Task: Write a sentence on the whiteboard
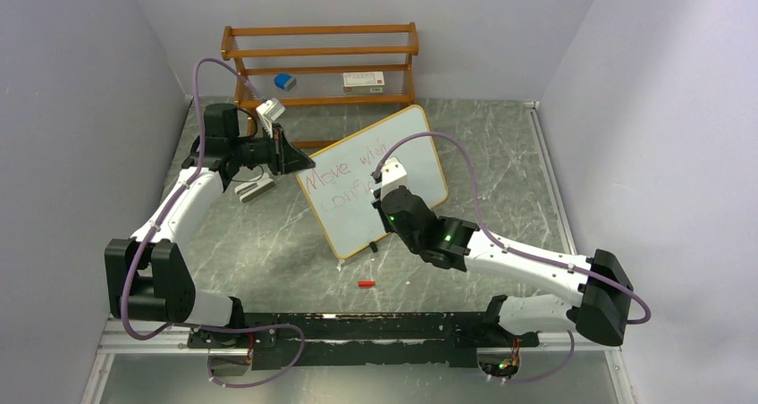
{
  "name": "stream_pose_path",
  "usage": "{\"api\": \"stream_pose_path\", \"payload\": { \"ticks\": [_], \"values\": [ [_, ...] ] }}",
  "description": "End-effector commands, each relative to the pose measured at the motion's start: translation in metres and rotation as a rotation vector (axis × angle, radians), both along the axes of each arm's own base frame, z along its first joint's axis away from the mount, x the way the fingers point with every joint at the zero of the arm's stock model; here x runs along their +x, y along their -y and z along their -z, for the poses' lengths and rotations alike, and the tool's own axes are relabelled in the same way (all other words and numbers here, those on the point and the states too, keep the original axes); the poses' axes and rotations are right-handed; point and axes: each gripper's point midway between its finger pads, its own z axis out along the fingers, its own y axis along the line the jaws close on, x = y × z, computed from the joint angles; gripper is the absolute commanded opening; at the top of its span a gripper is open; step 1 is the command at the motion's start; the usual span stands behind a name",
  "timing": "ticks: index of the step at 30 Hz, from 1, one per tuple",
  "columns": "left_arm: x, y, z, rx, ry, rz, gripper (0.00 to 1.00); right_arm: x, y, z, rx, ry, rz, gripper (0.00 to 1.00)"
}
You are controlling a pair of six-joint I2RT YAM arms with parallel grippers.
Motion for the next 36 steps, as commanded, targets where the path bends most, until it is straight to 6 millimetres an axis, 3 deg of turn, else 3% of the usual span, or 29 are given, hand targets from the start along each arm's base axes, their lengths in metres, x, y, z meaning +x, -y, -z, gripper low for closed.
{"api": "stream_pose_path", "payload": {
  "ticks": [1,11,36],
  "values": [
    [0.007,-0.004,0.008,0.055,0.033,-0.021,0.05,-0.001,0.007,0.006,-0.026,-0.016,0.013,0.0],
    [0.007,-0.004,0.008,0.054,0.035,-0.02,0.05,0.009,0.012,-0.002,-0.026,0.03,0.064,0.0],
    [0.007,-0.005,0.008,0.058,0.036,-0.021,0.05,0.026,-0.001,-0.04,0.06,0.143,0.079,0.0]
  ]
}}
